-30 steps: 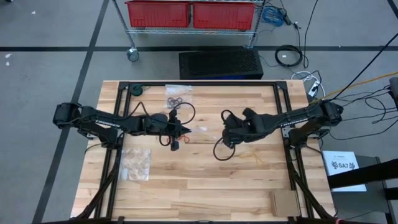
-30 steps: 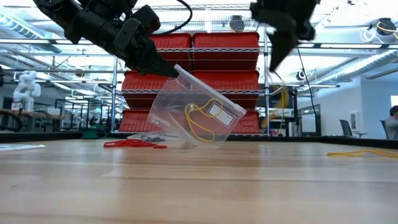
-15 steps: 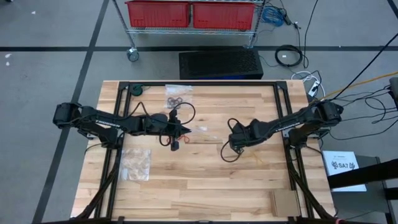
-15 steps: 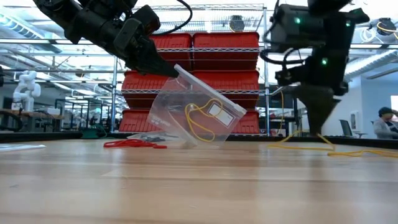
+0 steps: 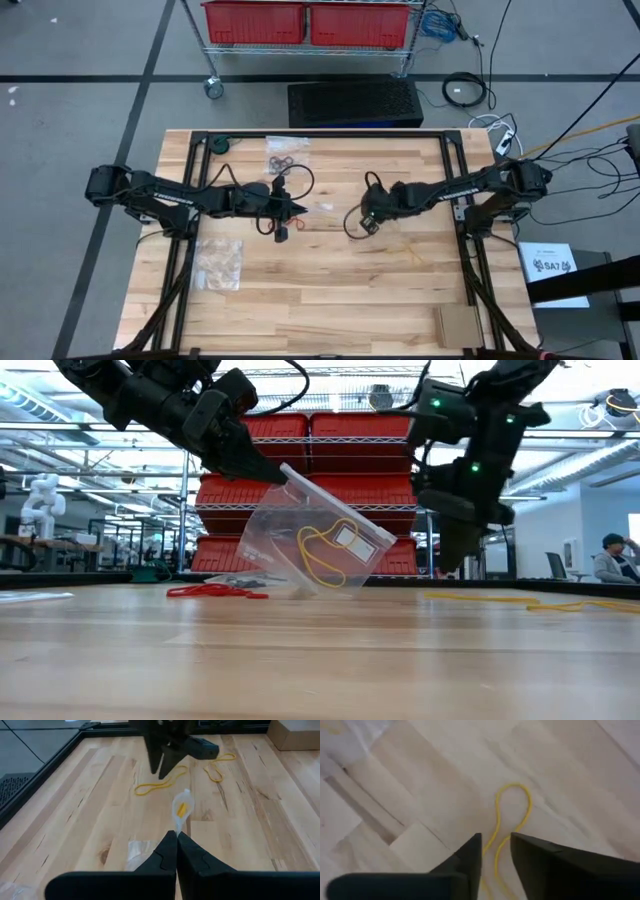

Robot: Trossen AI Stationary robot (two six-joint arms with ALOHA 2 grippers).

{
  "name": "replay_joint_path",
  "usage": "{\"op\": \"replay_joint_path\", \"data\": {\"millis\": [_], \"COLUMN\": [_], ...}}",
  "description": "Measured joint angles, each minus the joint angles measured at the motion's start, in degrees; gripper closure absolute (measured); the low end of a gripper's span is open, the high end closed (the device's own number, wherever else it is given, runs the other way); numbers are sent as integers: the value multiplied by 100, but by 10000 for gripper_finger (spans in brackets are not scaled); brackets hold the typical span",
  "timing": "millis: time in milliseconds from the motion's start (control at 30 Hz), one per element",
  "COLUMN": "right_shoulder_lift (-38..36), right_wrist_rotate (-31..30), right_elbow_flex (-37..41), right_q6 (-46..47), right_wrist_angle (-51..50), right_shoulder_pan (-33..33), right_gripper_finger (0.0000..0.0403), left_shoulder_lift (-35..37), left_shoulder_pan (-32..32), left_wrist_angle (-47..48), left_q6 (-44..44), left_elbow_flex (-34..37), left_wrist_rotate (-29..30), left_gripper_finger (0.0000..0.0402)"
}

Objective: Sort rubber bands
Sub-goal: Put the yellow rubber band into the bottom right transparent zip bag

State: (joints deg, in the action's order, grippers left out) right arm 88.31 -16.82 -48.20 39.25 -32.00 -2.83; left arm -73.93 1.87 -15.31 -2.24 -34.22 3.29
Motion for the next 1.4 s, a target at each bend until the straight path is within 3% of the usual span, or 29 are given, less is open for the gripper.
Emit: {"op": "replay_joint_path", "data": {"millis": [267, 467, 633, 967, 1067, 1267, 1400], "right_shoulder_lift": [-4, -4, -4, -20, -20, -17, -13], "right_wrist_rotate": [1176, 797, 628, 759, 773, 903, 957], "right_elbow_flex": [-252, -123, 164, 725, 729, 740, 720], "right_q6": [-225, -226, -244, -151, -148, -282, -263], "right_wrist_angle": [-698, -801, -590, 303, 324, 423, 418], "right_shoulder_pan": [-188, -92, -98, -98, -98, -102, -98], "right_gripper_finger": [216, 180, 179, 218, 260, 381, 393], "left_shoulder_lift": [0, 0, 0, 0, 0, -1, 0], "left_shoulder_pan": [0, 0, 0, 0, 0, 0, 0], "left_wrist_angle": [39, 39, 42, 43, 42, 42, 42], "left_q6": [0, -2, -4, -10, -11, -11, -10], "left_elbow_flex": [0, 0, 0, 0, 0, 0, 0], "left_wrist_rotate": [0, 0, 0, -1, 0, -1, 0], "left_gripper_finger": [400, 400, 400, 400, 400, 400, 400]}}
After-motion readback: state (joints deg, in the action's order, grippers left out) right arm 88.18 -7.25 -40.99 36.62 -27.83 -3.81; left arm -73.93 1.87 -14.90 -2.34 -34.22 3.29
